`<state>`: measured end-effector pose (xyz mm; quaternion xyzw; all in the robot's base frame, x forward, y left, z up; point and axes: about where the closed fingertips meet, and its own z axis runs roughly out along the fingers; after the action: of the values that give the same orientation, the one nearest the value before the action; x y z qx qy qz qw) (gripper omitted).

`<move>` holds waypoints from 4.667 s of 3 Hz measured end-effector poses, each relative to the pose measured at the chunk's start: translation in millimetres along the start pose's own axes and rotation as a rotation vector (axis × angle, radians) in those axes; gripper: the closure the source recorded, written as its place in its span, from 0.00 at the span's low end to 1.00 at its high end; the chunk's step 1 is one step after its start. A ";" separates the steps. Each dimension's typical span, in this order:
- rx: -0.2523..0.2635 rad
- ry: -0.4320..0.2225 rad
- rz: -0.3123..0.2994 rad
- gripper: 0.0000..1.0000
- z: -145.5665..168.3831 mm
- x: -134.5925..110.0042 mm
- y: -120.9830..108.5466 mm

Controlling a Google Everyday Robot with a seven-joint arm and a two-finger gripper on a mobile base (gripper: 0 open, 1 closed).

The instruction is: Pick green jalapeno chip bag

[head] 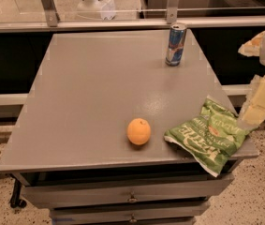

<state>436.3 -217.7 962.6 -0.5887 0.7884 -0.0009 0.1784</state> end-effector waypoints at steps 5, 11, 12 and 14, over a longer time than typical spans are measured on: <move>-0.214 -0.308 0.267 0.00 91.5 6.5 65.8; -0.258 -0.414 0.325 1.00 117.6 -17.5 102.8; -0.202 -0.409 0.298 1.00 104.8 -14.2 67.0; -0.042 -0.426 0.269 1.00 59.3 -8.1 -7.9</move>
Offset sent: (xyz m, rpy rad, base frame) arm -0.0120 0.0001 -0.0959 0.3459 0.1533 -0.1352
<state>462.3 -200.3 911.0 -0.4689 0.8042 0.1632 0.3266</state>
